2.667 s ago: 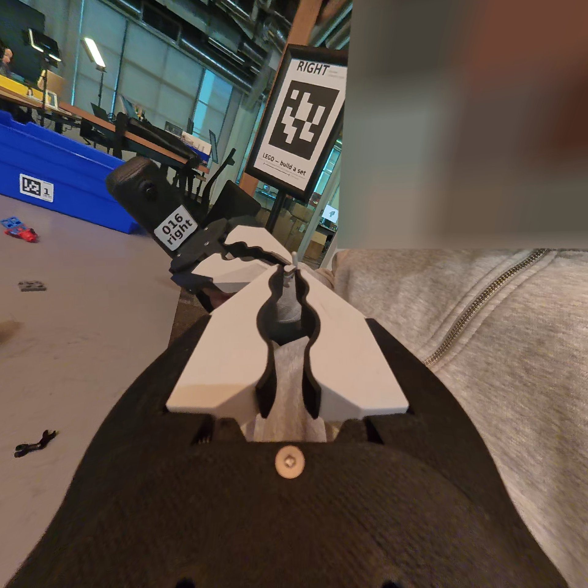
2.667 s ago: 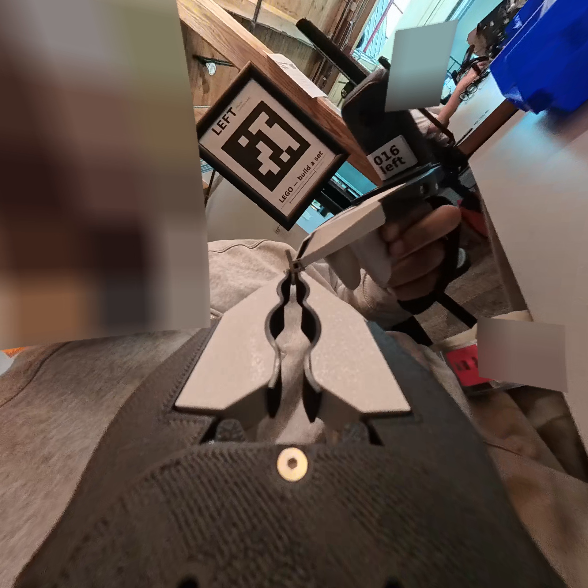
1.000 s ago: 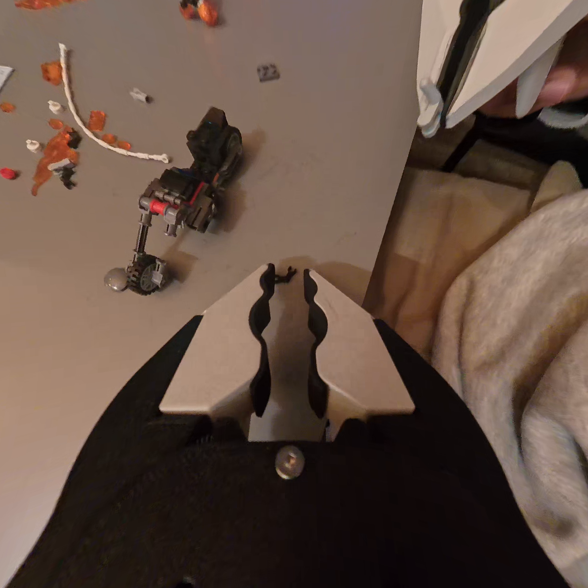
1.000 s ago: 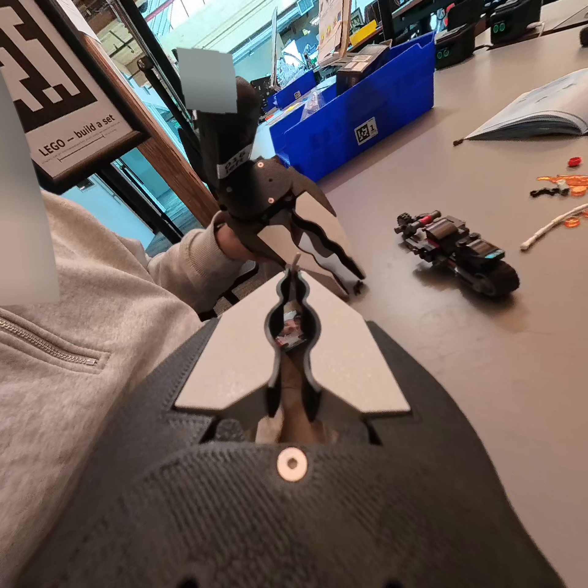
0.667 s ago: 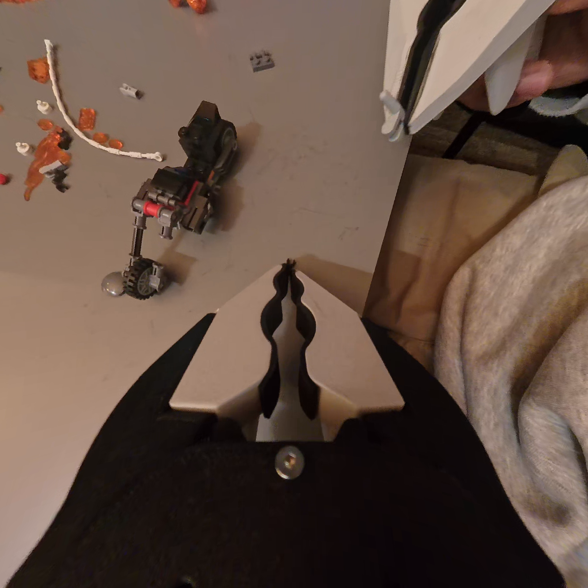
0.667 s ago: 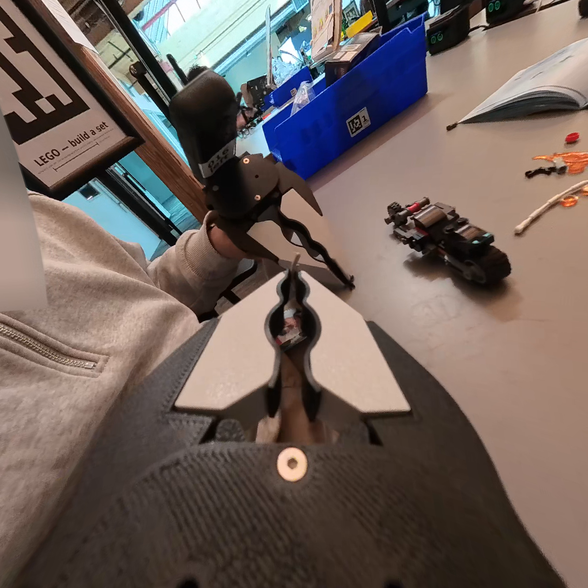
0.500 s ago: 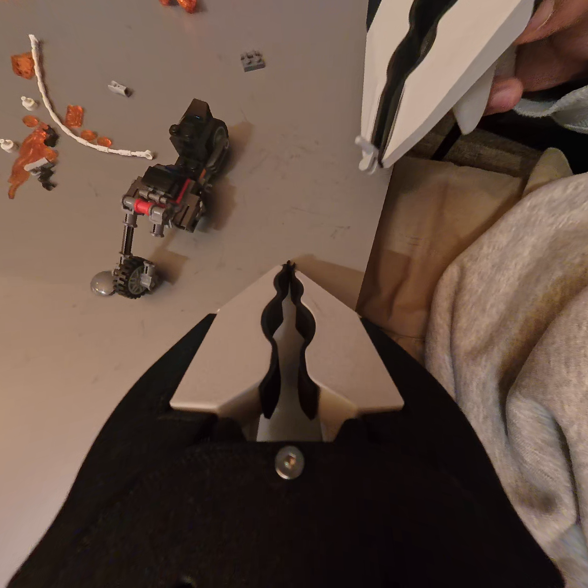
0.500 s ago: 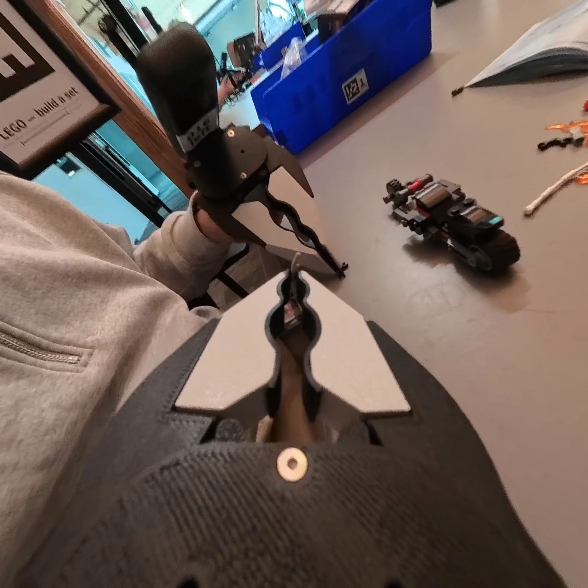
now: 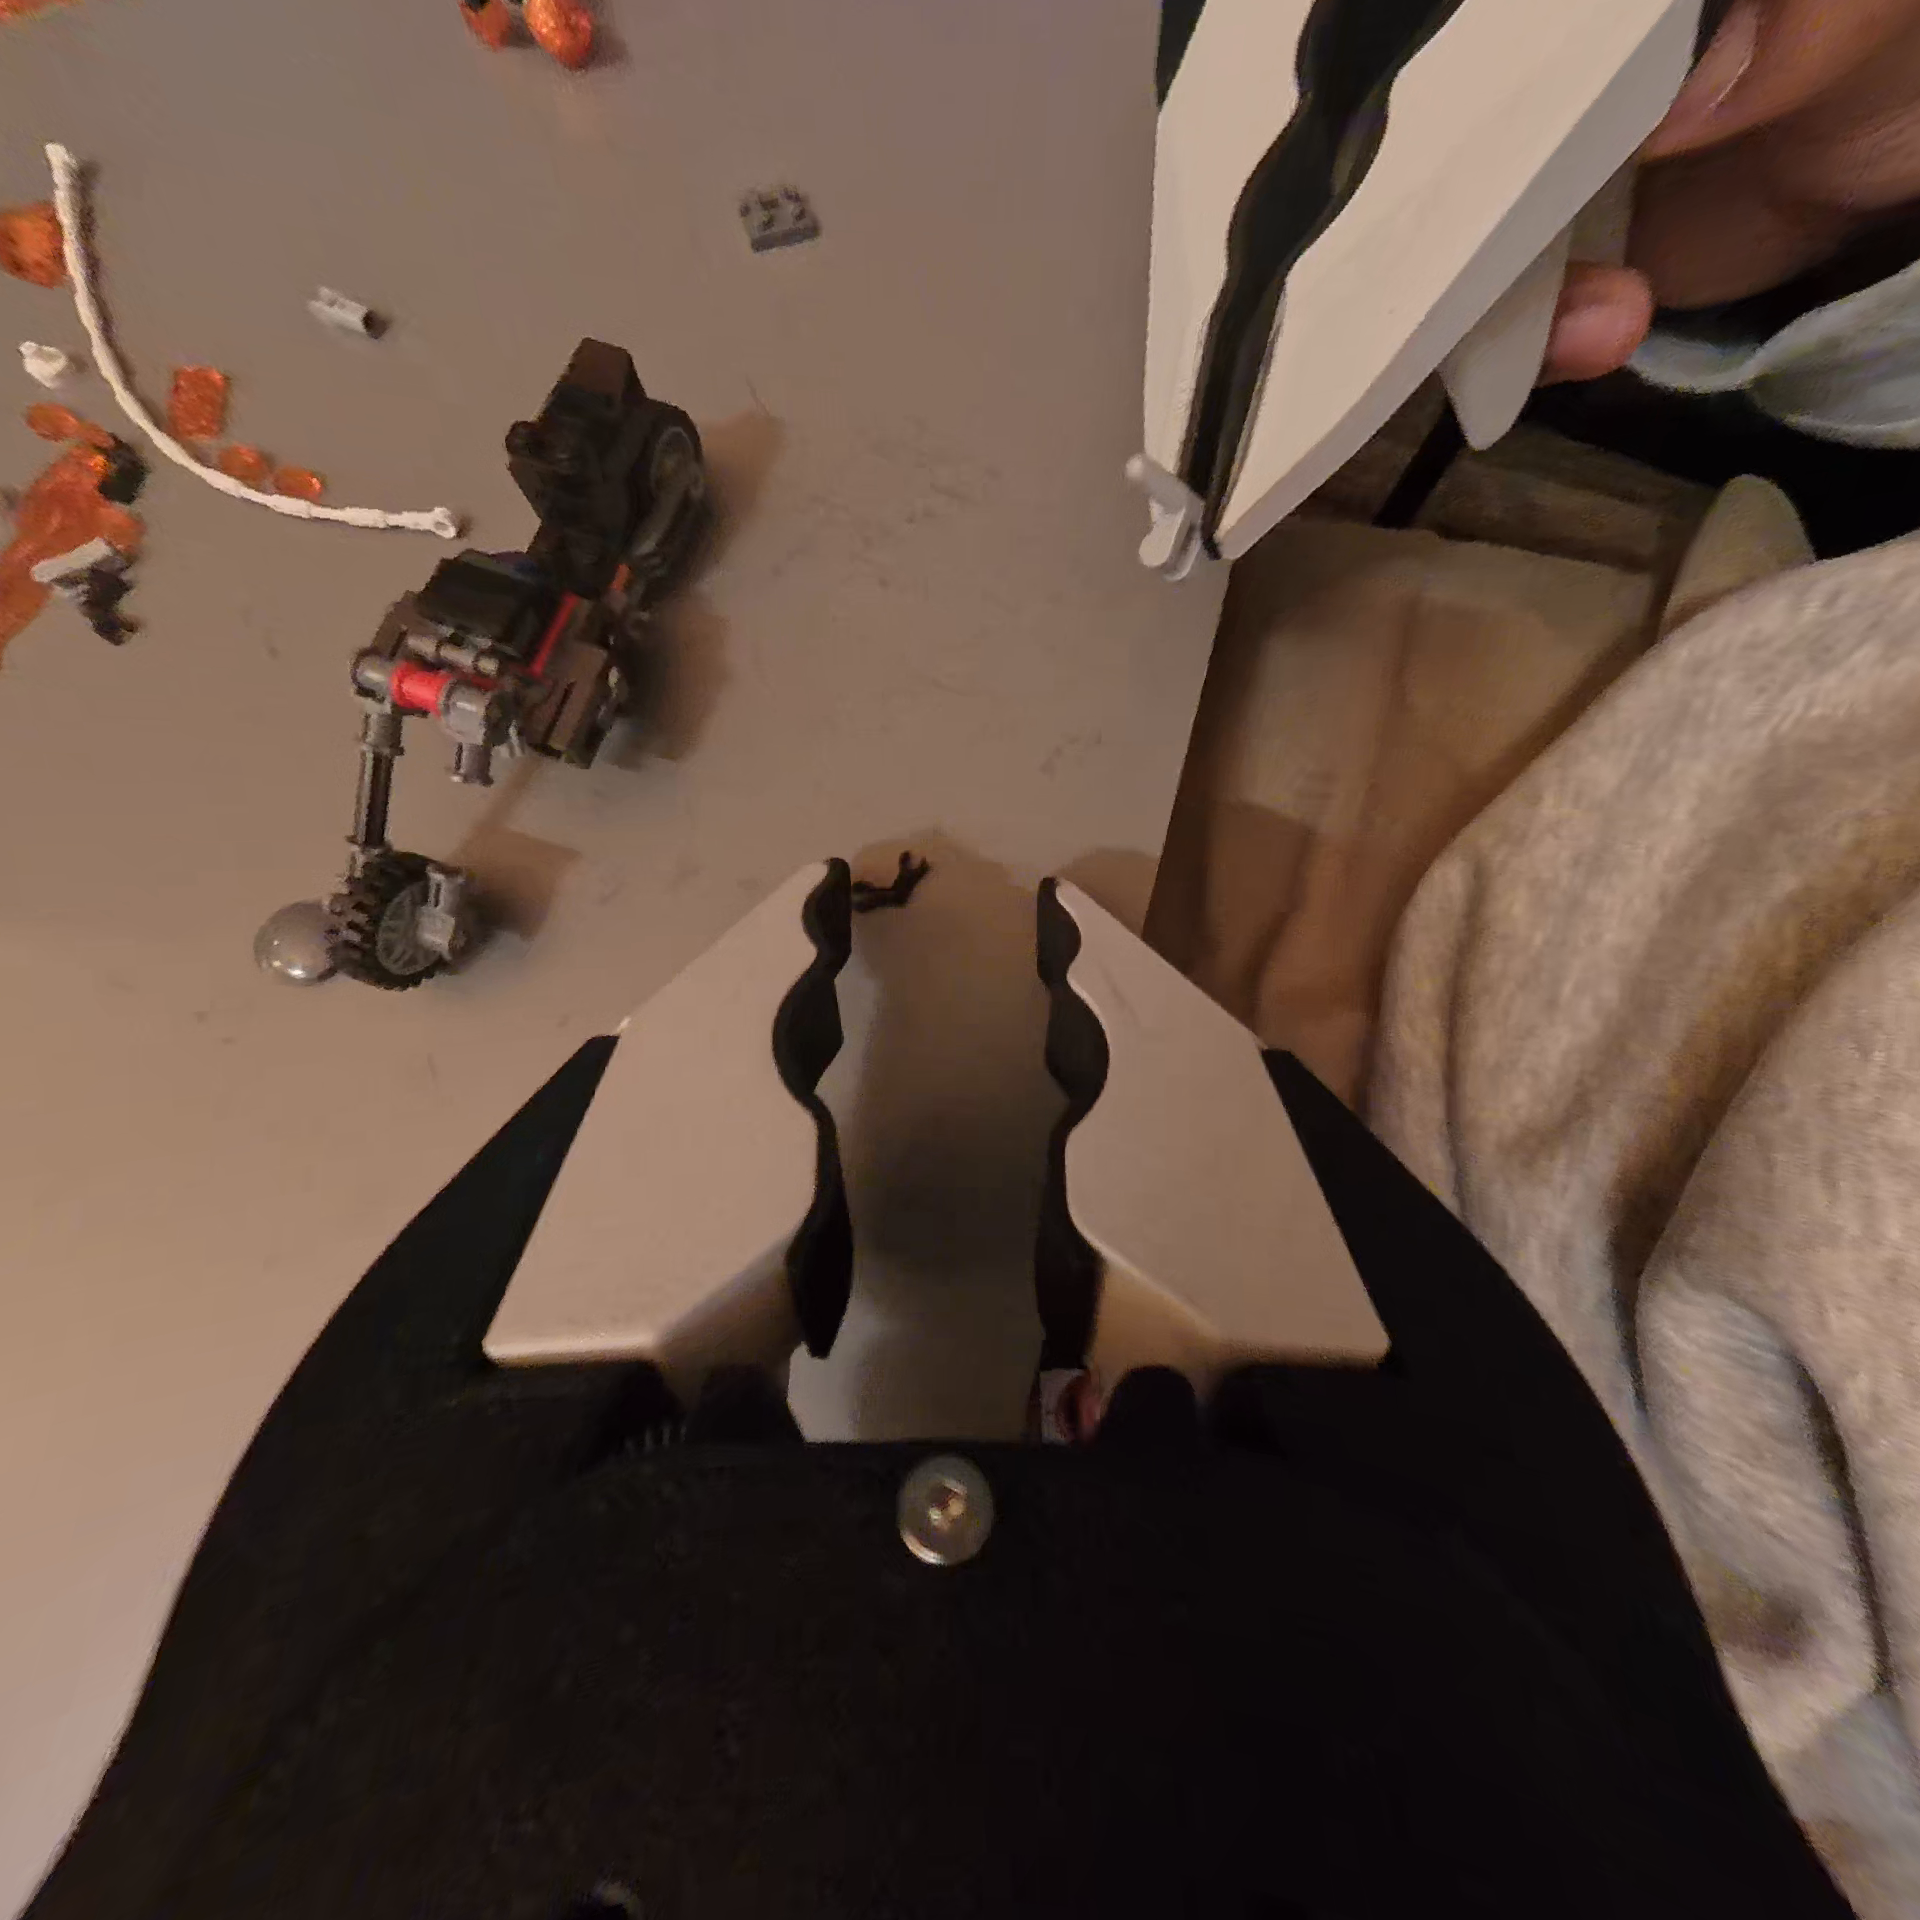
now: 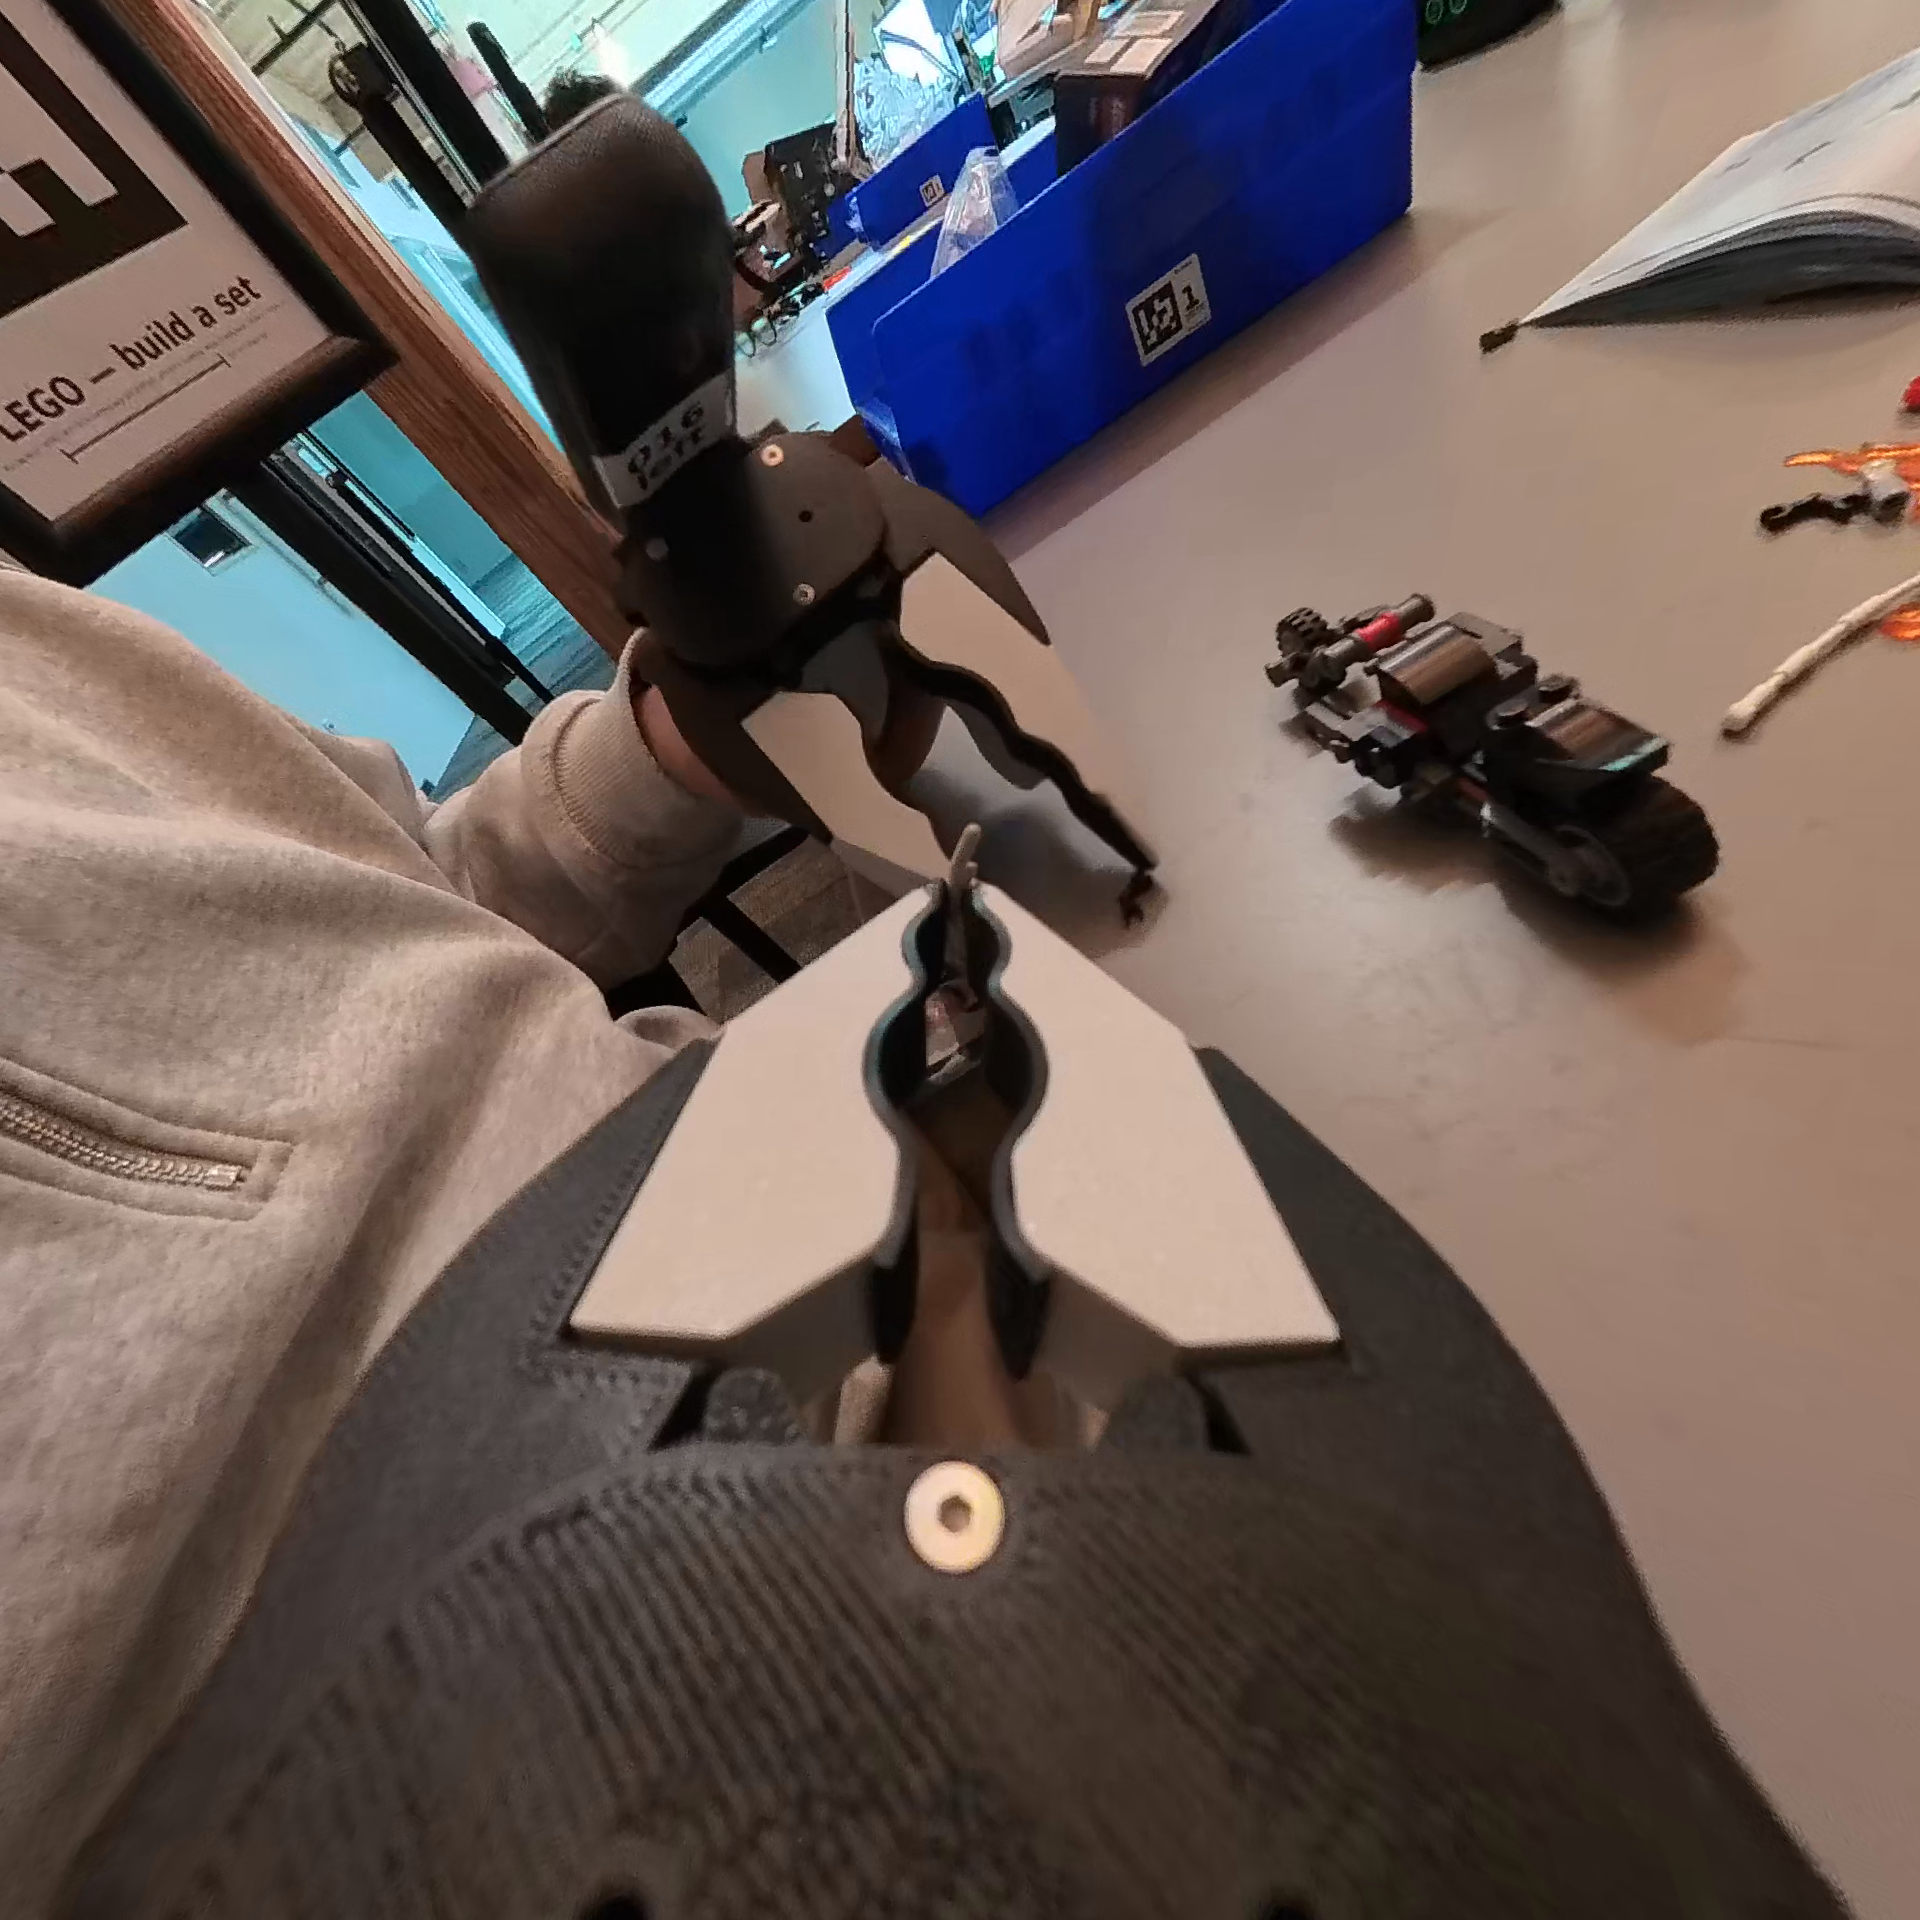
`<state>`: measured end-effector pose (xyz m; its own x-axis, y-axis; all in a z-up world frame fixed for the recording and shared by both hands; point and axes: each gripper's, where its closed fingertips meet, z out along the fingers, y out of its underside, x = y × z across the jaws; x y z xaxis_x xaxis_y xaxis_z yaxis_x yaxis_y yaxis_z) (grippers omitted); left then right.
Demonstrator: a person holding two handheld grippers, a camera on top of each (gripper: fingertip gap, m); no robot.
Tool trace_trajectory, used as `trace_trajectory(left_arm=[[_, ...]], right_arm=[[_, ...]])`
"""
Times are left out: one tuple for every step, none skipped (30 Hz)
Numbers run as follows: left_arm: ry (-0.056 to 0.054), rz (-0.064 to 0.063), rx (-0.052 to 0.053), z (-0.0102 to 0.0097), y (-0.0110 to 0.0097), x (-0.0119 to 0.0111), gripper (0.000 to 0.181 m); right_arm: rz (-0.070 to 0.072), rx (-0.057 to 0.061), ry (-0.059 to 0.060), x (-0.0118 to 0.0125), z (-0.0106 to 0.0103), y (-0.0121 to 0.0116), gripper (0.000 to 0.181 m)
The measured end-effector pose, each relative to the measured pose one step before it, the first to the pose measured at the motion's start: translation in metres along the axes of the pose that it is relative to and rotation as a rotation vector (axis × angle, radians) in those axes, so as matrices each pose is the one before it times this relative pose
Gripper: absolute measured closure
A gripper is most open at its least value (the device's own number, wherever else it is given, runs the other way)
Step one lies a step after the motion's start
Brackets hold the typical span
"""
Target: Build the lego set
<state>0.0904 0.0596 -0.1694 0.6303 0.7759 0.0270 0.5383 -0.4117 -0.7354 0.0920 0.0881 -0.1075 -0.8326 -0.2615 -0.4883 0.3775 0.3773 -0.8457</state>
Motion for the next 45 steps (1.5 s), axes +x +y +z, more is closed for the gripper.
trace_trajectory(left_arm=[[0.0189, -0.0055, -0.007, 0.00032, 0.001, 0.00265, 0.147], [0.0074, -0.0011, -0.0054, 0.00009, 0.00102, 0.00159, 0.148], [0.0031, 0.0049, -0.0041, -0.00037, 0.00048, 0.00165, 0.149], [0.0048, 0.0062, -0.0076, -0.00056, 0.00066, 0.00226, 0.152], [0.0034, 0.0045, -0.008, -0.00039, 0.00038, 0.00215, 0.154], [0.0031, 0.0049, -0.0071, -0.00033, 0.00025, 0.00206, 0.156], [0.0014, 0.0038, -0.0057, -0.00023, 0.00004, 0.00191, 0.157], [0.0002, 0.0029, -0.0025, -0.00001, -0.00013, 0.00156, 0.158], [0.0033, 0.0032, -0.0006, 0.00024, -0.00009, 0.00196, 0.16], [0.0004, 0.0007, 0.0005, 0.0004, -0.00023, 0.00115, 0.161], [-0.0008, 0.0009, 0.0006, 0.00038, -0.00008, 0.00082, 0.164], [-0.0013, 0.0025, -0.0005, 0.00039, 0.00026, 0.00056, 0.168], [-0.0059, 0.0022, -0.0017, 0.00031, 0.00039, -0.00049, 0.171], [-0.0106, 0.0028, -0.0011, 0.0001, 0.00028, -0.0012, 0.173], [-0.0079, 0.0055, -0.0014, 0.00009, 0.00016, -0.00071, 0.173], [-0.0067, 0.0056, -0.0032, 0.00011, 0.00025, -0.00046, 0.173], [-0.0043, 0.0077, -0.0058, 0.00042, 0.00054, 0.00004, 0.173], [0.0013, 0.0094, -0.0065, 0.00062, 0.00079, 0.00105, 0.174], [0.0023, 0.0085, 0.0003, 0.00039, -0.00045, 0.00139, 0.176], [0.0002, 0.0076, -0.001, 0.00052, -0.00037, 0.00109, 0.178], [-0.0046, 0.0057, 0.0007, 0.00055, -0.00052, 0.00026, 0.178], [-0.0035, 0.0014, 0.0017, 0.00048, -0.00064, 0.0, 0.178], [-0.0003, -0.0025, 0.0038, 0.00053, -0.00067, 0.00014, 0.178], [0.002, -0.0051, 0.0045, 0.00063, -0.00065, 0.00016, 0.178], [0.0015, -0.005, 0.0035, 0.00029, -0.00038, 0.00006, 0.178], [-0.0003, -0.0039, 0.0025, 0.00014, -0.00031, -0.00012, 0.177], [-0.0004, -0.0031, 0.0011, -0.00001, -0.00005, -0.00013, 0.175], [0.0007, -0.0036, 0.0005, -0.00017, 0.0, -0.00002, 0.173], [0.002, -0.0043, -0.0004, -0.00022, 0.00011, 0.00007, 0.172], [0.0011, -0.0039, 0.0006, -0.00011, -0.00007, 0.0, 0.171], [-0.0004, -0.0016, 0.0016, -0.00011, -0.00014, -0.00002, 0.17], [-0.0032, 0.0015, 0.0024, -0.00009, -0.00036, -0.00013, 0.169], [-0.0059, 0.0041, 0.0035, 0.00008, -0.00048, -0.0002, 0.168], [-0.006, 0.0049, 0.0035, 0.00022, -0.00063, -0.00019, 0.166], [-0.0069, 0.0056, 0.0033, 0.00051, -0.00078, -0.00026, 0.163], [-0.0046, 0.0098, 0.003, 0.00068, -0.00082, 0.00027, 0.161], [-0.0022, 0.013, 0.004, 0.00058, -0.00098, 0.00087, 0.16], [-0.0019, 0.0135, 0.002, 0.00054, -0.00083, 0.00101, 0.159], [0.0014, 0.0114, -0.0007, 0.00054, -0.00039, 0.00156, 0.16], [0.0059, 0.0091, -0.0024, 0.00042, -0.00029, 0.00213, 0.16], [0.0076, 0.0079, -0.0021, 0.00025, -0.00015, 0.00244, 0.161], [0.0015, 0.0071, -0.0039, 0.00024, 0.00029, 0.00144, 0.162], [-0.0029, 0.0071, -0.0022, 0.0, 0.00027, 0.00066, 0.164], [-0.0025, 0.0056, -0.0022, -0.00005, 0.00033, 0.00061, 0.164], [-0.0009, 0.0044, -0.0024, -0.00007, 0.00024, 0.0007, 0.165]], right_arm=[[0.0014, 0.0025, 0.0005, -0.00009, -0.00078, 0.00029, 0.181], [0.0023, 0.0022, 0.0004, 0.00002, -0.0008, 0.00045, 0.181], [0.0029, 0.0025, 0.0007, 0.00012, -0.00074, 0.00058, 0.181], [0.0034, 0.0027, 0.0008, 0.00005, -0.0009, 0.00062, 0.181], [0.0037, 0.0031, 0.0007, 0.00019, -0.00096, 0.00049, 0.181], [0.0038, 0.0035, 0.0007, 0.00011, -0.00104, 0.00037, 0.181], [0.0034, 0.0041, 0.0008, 0.00012, -0.00118, 0.00012, 0.181], [0.003, 0.0042, 0.0011, 0.00019, -0.00117, 0.0001, 0.181], [0.003, 0.0041, 0.0012, 0.0004, -0.00116, -0.00002, 0.181], [0.0032, 0.0048, 0.0008, 0.00028, -0.00114, -0.0002, 0.181], [0.0035, 0.0053, -0.0002, 0.00023, -0.00105, -0.00036, 0.181], [0.0036, 0.0052, -0.001, 0.0001, -0.0009, -0.00051, 0.181], [0.0033, 0.0048, -0.0017, -0.00003, -0.0008, -0.00046, 0.181], [0.0029, 0.0045, -0.002, -0.00008, -0.00061, -0.00044, 0.181], [0.0026, 0.004, -0.0018, -0.00007, -0.00057, -0.0005, 0.181], [0.0023, 0.0032, -0.0016, -0.00021, -0.00047, -0.00042, 0.181], [0.0018, 0.0022, -0.0014, -0.0001, -0.00021, -0.00026, 0.181], [0.0012, 0.0015, -0.0009, -0.00016, -0.00019, -0.00007, 0.181], [0.0006, 0.0013, -0.0007, -0.00019, -0.00009, -0.00012, 0.181], [0.0001, 0.0012, -0.0003, -0.00021, -0.00015, -0.00003, 0.181], [-0.0002, 0.0008, 0.0001, -0.00007, 0.0, -0.00003, 0.181], [-0.0002, 0.0002, 0.0004, -0.00006, -0.00013, 0.00008, 0.181], [0.0, 0.0002, 0.0005, -0.00006, -0.00013, 0.00008, 0.181], [0.0002, 0.0005, 0.0005, 0.00003, -0.00023, 0.00012, 0.181], [0.0005, 0.0005, 0.0004, 0.0001, -0.00017, 0.00003, 0.181], [0.0009, 0.0005, 0.0003, 0.00017, -0.00043, 0.00001, 0.181], [0.0014, 0.0006, -0.0001, 0.00017, -0.00031, 0.00004, 0.181], [0.0017, 0.001, -0.0004, 0.00018, -0.00032, -0.00005, 0.181], [0.0018, 0.0012, -0.0004, 0.00015, -0.00025, 0.00004, 0.181], [0.0016, 0.0013, -0.0003, 0.0002, -0.00031, -0.00009, 0.181], [0.0013, 0.0011, -0.0004, 0.00021, -0.00017, 0.00002, 0.181], [0.0011, 0.0011, -0.0004, 0.00017, -0.00019, -0.00005, 0.181], [0.001, 0.001, -0.0005, 0.00011, -0.00006, -0.00004, 0.181], [0.0011, 0.0008, -0.0006, 0.00017, -0.00012, -0.00005, 0.181], [0.0012, 0.0006, -0.001, -0.00001, -0.00004, 0.00015, 0.181], [0.0011, 0.0006, -0.0014, -0.00001, 0.0, -0.00002, 0.181], [0.0008, 0.0006, -0.0011, -0.00002, 0.00003, 0.00004, 0.181], [0.0006, 0.0003, -0.0004, -0.00001, -0.00004, 0.00015, 0.181], [0.0006, 0.0006, 0.0, 0.0001, -0.00015, 0.0001, 0.181], [0.0008, 0.0011, -0.0001, 0.00007, -0.00026, -0.00007, 0.181], [0.0009, 0.0014, -0.0001, -0.00004, -0.00029, -0.00003, 0.181], [0.0008, 0.0011, 0.0005, 0.00005, -0.00032, 0.00002, 0.181], [0.0008, 0.0007, 0.0008, 0.00014, -0.00033, 0.00014, 0.181], [0.0009, 0.0008, 0.0004, 0.00006, -0.00041, 0.00017, 0.181], [0.0012, 0.0013, 0.0001, 0.00011, -0.00033, 0.00002, 0.181]])
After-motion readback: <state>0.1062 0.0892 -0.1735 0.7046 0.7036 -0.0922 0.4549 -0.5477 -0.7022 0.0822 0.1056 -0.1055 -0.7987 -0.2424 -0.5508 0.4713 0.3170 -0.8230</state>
